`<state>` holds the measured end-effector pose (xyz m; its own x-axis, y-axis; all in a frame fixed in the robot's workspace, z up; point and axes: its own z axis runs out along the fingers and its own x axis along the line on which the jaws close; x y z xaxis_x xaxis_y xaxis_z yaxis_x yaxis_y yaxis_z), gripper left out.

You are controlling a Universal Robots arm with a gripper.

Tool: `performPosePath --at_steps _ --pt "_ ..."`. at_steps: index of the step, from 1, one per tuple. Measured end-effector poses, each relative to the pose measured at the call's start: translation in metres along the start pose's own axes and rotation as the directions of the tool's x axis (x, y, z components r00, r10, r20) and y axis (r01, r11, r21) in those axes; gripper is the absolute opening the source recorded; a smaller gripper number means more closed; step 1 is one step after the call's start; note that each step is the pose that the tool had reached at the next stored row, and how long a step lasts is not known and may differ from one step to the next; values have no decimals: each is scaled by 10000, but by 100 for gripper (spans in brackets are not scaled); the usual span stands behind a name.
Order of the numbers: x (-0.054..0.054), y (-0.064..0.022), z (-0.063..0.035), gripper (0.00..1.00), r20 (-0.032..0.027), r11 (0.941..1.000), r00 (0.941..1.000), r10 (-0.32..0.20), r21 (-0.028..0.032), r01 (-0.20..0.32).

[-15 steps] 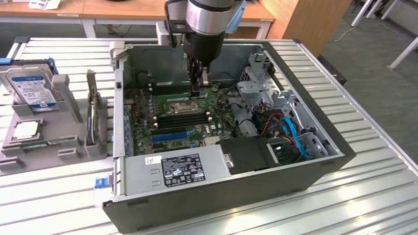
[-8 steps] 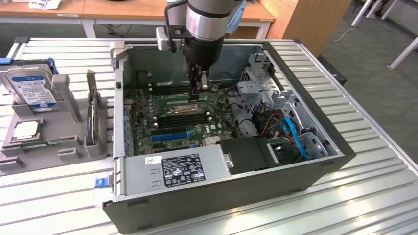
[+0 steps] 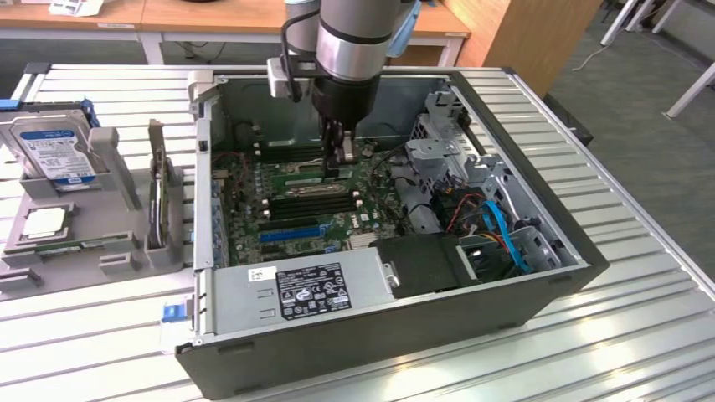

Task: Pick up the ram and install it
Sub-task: 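Insert the ram into the slot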

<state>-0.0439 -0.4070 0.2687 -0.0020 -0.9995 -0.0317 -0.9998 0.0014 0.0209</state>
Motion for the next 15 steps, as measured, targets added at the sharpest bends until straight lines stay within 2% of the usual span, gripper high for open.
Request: performPosePath --at_steps 4,11,15 --pt "2 0 59 12 1 10000 10000 0 0 0" --pt "6 0 62 12 3 10000 10000 1 1 -1" --pt "43 0 60 12 0 10000 10000 0 0 0"
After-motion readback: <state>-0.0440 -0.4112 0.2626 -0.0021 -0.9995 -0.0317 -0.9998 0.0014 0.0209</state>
